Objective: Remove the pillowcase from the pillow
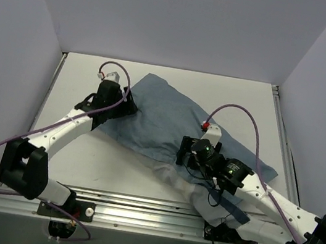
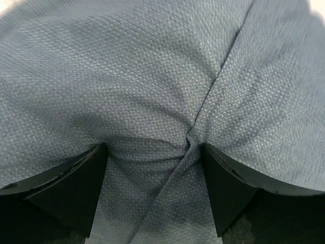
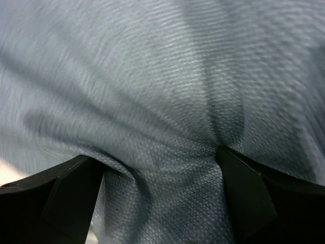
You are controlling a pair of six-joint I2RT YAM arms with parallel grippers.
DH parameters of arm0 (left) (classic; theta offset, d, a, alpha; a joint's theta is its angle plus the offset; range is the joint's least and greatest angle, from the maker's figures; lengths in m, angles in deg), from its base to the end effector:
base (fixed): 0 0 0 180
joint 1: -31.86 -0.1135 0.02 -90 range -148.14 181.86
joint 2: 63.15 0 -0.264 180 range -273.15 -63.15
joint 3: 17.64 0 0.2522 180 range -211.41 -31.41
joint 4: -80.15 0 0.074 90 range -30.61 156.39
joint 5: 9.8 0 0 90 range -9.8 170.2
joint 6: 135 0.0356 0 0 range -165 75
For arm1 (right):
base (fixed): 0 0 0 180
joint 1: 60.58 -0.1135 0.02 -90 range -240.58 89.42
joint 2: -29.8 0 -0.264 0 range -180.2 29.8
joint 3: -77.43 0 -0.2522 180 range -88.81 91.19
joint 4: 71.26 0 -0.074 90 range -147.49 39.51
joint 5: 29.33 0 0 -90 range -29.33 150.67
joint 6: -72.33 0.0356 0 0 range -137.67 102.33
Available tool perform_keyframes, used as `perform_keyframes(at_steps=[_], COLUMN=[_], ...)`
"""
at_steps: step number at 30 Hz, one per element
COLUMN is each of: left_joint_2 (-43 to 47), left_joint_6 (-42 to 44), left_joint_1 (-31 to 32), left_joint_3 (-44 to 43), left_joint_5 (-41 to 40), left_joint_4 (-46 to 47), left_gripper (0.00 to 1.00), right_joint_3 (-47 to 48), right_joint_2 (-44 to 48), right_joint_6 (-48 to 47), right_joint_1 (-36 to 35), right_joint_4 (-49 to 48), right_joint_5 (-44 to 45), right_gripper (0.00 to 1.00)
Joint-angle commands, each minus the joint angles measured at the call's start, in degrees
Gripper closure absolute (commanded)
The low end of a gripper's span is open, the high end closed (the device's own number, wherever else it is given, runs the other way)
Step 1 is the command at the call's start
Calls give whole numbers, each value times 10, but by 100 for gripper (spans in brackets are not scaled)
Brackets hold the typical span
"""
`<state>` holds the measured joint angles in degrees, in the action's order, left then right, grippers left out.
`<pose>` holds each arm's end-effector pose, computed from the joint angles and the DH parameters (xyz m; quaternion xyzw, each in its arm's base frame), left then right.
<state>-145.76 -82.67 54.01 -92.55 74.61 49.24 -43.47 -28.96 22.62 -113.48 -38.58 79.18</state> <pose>0.2991 -0.1180 0.2732 -0.1425 0.8889 -0.1779 0.3973 0.1455 0.1737 0.2831 -0.0179 0.8679 0.2490 0.4294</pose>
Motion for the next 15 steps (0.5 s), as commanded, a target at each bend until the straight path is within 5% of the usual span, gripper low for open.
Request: perform_keyframes(at_steps=[1, 7, 15], left_joint_2=[56, 200, 350], left_joint_6=[-61, -111, -98], left_joint_1=[28, 156, 204], left_joint_3=[101, 222, 207], left_joint_5=[74, 26, -10], left_joint_4=[60, 70, -32], left_gripper=[17, 17, 16], right_joint_3=[-32, -18, 86], right_joint_2=[-7, -42, -53], right_joint_6=[-45, -144, -203], right_joint_1=[93, 262, 283], right_joint_4=[-8, -130, -90], right_joint_5=[104, 76, 30], right_gripper=[15, 14, 15])
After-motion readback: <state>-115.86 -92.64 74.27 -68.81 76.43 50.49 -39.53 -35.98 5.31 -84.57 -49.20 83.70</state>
